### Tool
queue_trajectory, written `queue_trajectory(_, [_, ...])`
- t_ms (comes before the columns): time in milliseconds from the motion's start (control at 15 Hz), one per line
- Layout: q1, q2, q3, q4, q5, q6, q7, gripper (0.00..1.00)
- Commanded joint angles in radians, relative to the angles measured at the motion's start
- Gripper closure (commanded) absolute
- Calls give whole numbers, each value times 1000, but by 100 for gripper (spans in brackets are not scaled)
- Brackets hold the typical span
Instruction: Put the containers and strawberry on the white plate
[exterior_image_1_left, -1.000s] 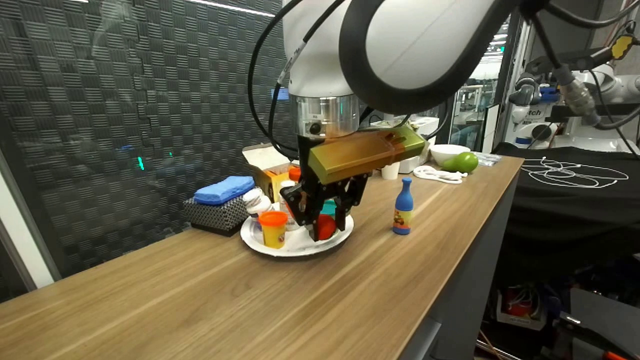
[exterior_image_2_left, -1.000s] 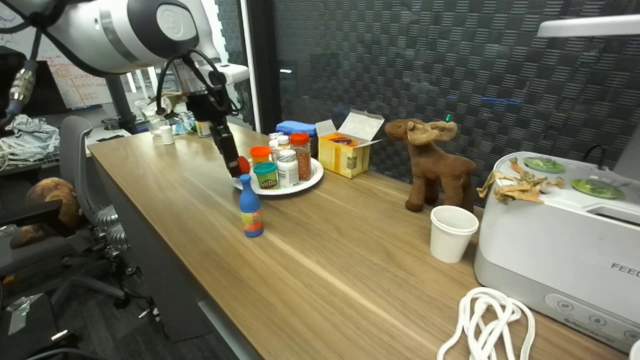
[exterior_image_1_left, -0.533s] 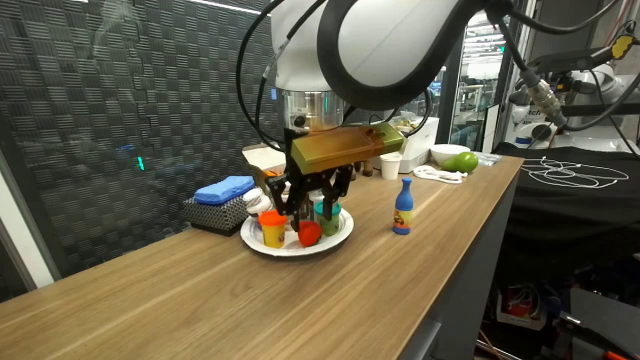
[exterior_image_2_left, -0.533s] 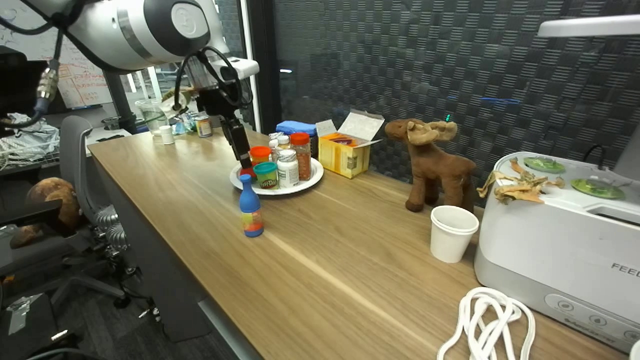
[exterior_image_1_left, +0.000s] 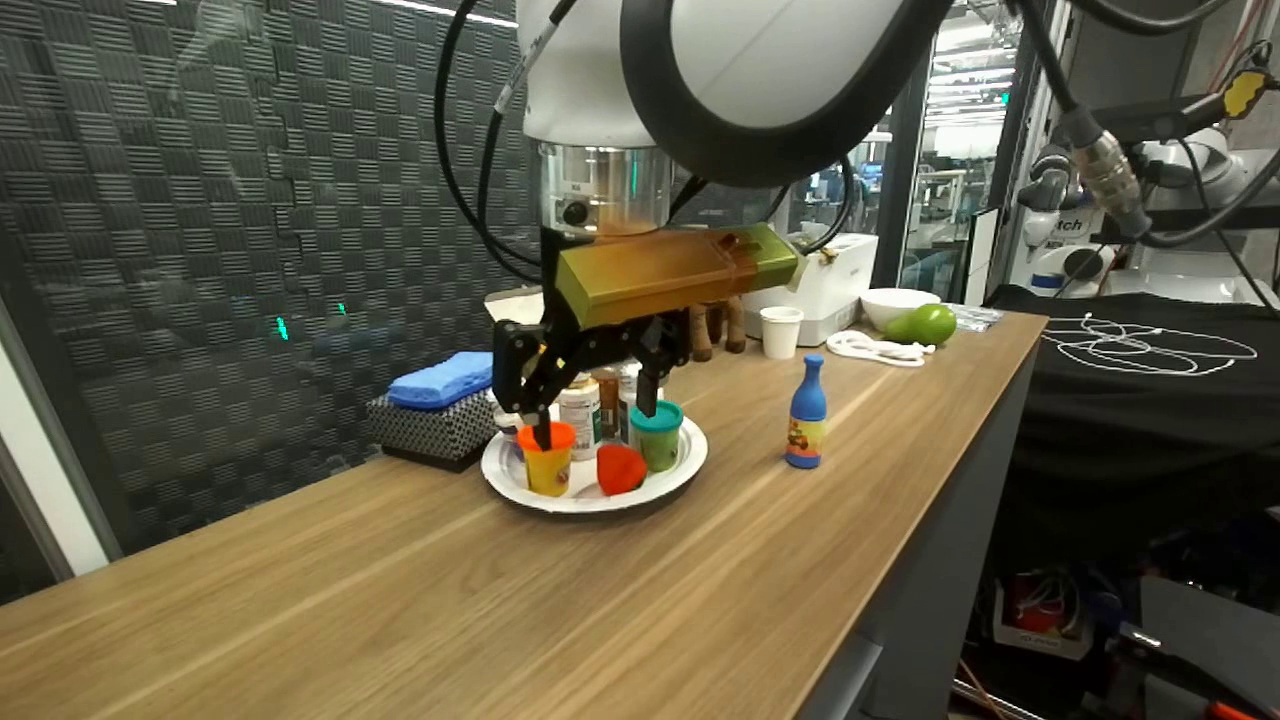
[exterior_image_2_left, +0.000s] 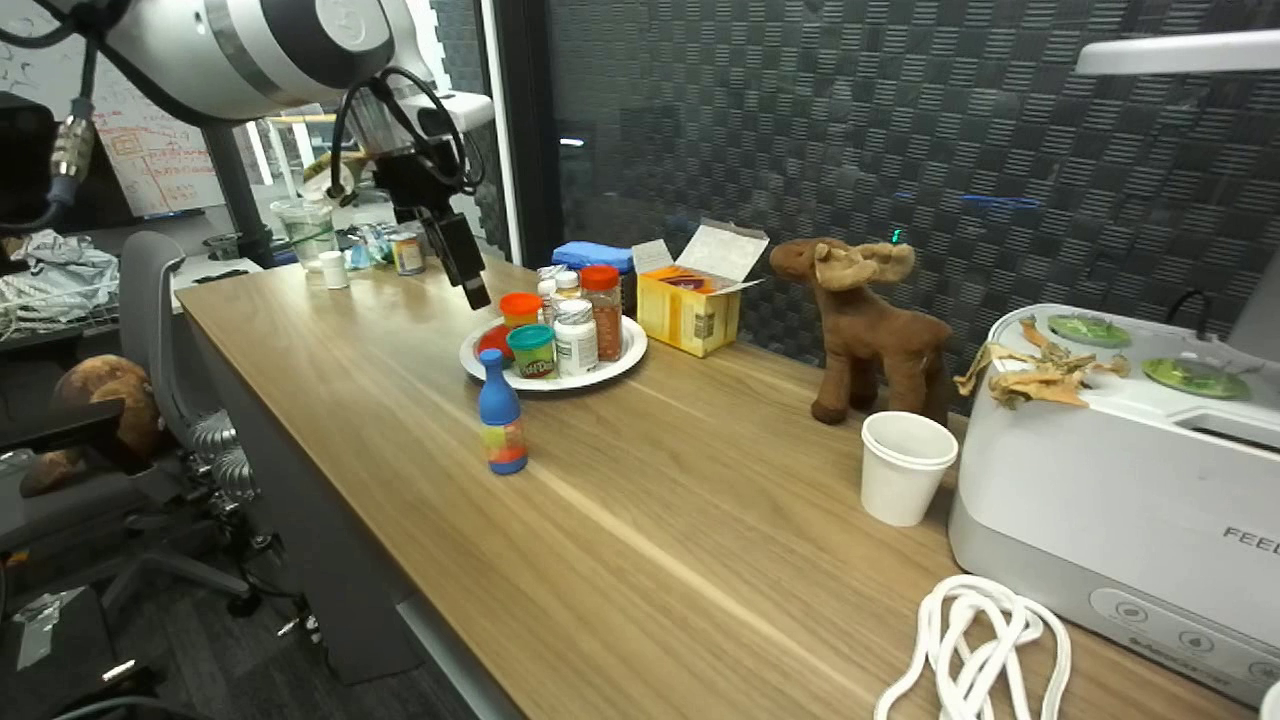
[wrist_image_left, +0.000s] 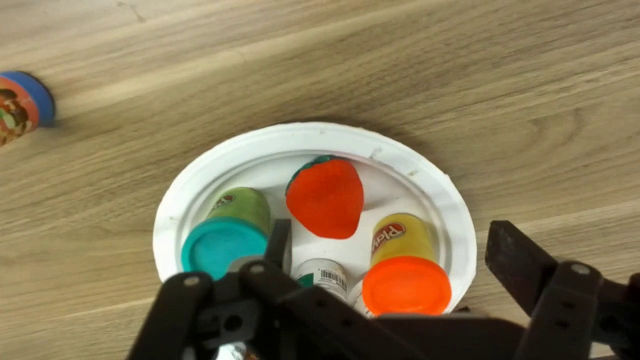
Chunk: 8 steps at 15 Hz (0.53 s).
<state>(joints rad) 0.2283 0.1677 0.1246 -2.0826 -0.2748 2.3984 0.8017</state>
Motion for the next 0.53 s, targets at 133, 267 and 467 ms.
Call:
queue_trajectory(133, [23,-126,-6,-56,-74,-80,113,0])
queue_trajectory(267, [17,-184,0,-90,-130,-126,217,0])
queue_trajectory(467, [1,-259,28,-131,-153,-217,329,0])
